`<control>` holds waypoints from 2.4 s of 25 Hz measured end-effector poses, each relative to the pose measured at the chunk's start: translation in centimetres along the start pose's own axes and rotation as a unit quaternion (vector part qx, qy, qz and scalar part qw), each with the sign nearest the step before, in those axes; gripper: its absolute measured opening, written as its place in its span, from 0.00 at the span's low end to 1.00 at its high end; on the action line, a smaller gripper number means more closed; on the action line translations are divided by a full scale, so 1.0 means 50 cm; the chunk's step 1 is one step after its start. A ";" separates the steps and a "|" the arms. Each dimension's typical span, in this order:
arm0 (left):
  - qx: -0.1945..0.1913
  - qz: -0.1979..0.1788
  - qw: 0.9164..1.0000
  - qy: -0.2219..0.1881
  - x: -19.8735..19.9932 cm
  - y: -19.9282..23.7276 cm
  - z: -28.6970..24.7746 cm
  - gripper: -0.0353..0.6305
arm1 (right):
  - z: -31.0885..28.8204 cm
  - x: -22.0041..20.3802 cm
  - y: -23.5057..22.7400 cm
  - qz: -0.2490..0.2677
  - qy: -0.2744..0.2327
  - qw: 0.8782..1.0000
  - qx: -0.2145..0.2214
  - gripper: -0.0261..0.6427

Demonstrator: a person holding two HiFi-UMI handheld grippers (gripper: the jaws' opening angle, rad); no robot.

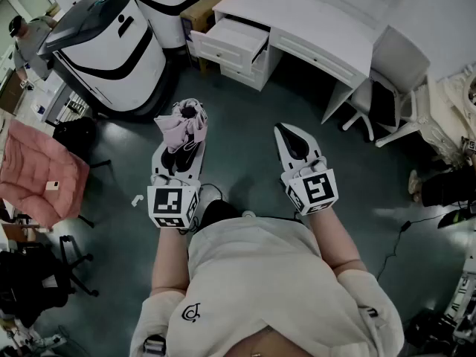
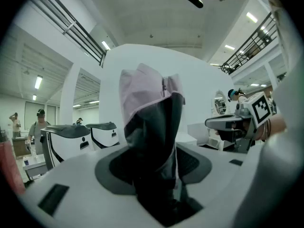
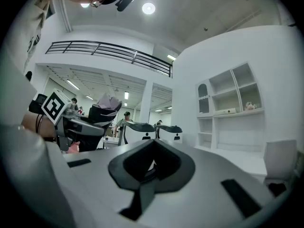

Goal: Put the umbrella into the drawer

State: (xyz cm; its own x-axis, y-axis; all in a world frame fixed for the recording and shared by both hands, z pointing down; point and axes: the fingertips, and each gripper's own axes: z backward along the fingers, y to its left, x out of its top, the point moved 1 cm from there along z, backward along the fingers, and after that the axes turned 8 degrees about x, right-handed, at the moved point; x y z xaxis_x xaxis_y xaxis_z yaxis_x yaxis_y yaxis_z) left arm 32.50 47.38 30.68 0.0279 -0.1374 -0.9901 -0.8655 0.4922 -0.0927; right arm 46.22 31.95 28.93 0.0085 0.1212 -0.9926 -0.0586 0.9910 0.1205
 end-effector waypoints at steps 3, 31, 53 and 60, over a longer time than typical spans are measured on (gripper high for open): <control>-0.001 0.007 1.000 0.000 0.000 0.002 0.000 0.40 | 0.004 -0.004 0.000 -0.006 -0.001 1.000 -0.001 0.05; -0.011 0.010 1.000 0.018 -0.036 0.076 -0.219 0.40 | -0.189 -0.115 -0.119 -0.048 0.031 0.998 -0.003 0.05; -0.116 0.009 0.992 0.044 -0.034 0.485 -0.838 0.40 | -0.795 -0.150 -0.346 -0.056 0.065 0.991 -0.101 0.05; -0.166 -0.016 0.984 0.068 -0.076 0.453 -0.986 0.40 | -0.870 -0.207 -0.449 -0.074 0.074 0.987 -0.119 0.05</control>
State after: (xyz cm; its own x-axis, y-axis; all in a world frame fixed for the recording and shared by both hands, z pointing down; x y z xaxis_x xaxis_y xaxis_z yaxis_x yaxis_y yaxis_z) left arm -11.84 16.67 37.51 0.0105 -0.2742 -0.9616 -0.9816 0.1805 -0.0622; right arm 4.02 5.96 35.83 -0.1106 -0.0506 -0.9926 -0.3005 0.9537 -0.0152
